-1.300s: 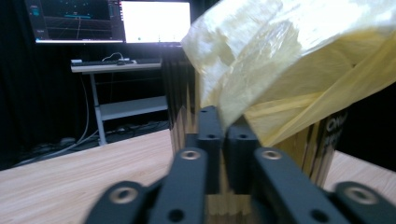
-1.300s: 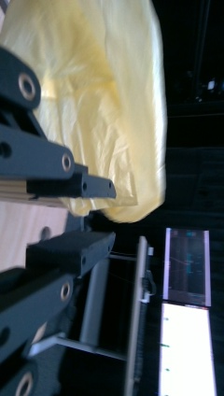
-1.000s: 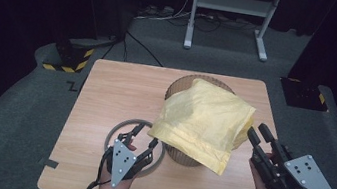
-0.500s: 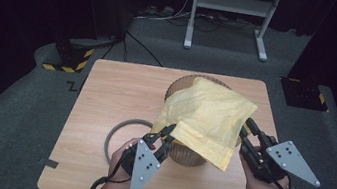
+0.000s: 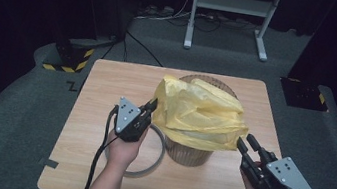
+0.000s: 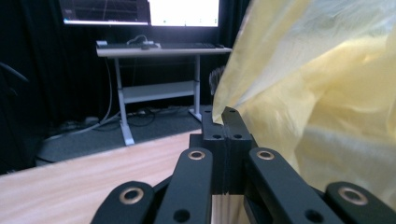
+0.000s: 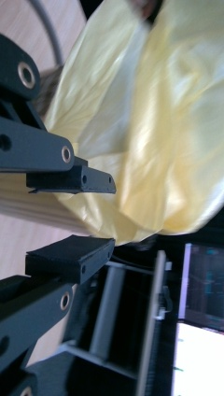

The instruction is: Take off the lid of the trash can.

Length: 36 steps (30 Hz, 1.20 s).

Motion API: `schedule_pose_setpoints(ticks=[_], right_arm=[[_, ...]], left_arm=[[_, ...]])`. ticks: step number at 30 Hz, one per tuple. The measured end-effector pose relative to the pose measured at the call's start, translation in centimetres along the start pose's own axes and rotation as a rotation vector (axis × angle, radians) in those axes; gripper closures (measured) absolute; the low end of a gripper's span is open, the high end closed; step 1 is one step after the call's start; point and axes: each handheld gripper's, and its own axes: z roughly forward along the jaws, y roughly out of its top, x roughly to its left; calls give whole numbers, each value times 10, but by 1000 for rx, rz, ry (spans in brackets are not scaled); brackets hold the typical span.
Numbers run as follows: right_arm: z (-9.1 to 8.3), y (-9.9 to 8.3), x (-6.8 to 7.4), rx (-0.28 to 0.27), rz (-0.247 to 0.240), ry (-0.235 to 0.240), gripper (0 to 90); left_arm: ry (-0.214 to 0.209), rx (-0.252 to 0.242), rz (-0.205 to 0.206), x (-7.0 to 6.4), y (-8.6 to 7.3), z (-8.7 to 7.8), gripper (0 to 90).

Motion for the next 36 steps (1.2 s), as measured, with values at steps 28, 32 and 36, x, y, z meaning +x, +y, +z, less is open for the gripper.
schedule_pose_setpoints(ticks=[28, 32, 36], right_arm=[[50, 33, 102, -5, -183, 230, 542], [55, 29, 109, 13, -208, 235, 513], [57, 27, 113, 18, -231, 224, 508]], left_arm=[[-63, -13, 7, -11, -20, -14, 897], [-63, -16, 3, -11, -20, -14, 897], [-64, -18, -5, -10, -21, -13, 897]])
